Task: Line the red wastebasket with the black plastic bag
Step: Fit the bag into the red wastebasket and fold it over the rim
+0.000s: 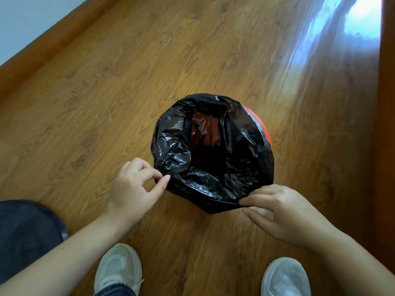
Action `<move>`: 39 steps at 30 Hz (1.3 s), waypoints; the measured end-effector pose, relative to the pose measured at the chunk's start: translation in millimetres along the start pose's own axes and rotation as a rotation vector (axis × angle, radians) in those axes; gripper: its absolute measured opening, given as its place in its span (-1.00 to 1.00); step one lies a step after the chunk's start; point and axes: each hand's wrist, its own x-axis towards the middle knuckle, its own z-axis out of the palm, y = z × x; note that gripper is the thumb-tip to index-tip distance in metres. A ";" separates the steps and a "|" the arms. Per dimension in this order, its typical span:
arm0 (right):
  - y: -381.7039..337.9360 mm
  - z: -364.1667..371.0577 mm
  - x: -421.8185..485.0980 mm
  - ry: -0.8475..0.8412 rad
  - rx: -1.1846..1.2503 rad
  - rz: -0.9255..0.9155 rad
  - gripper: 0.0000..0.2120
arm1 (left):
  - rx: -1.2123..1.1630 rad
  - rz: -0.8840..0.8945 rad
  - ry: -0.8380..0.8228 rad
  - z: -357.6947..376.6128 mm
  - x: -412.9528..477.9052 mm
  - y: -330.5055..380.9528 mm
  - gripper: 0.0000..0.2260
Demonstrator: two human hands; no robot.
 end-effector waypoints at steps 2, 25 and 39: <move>0.7 2.9 0.0 -0.018 0.083 0.044 -0.79 | -0.150 -0.162 -0.062 2.8 -1.8 2.9 -0.81; -1.1 23.7 19.9 0.287 0.337 0.577 -0.35 | -0.644 -0.687 -0.080 9.8 21.9 -5.0 -0.90; -5.2 32.7 19.1 0.464 0.894 0.645 -0.58 | -0.945 -0.898 -0.396 8.9 4.3 11.7 -0.52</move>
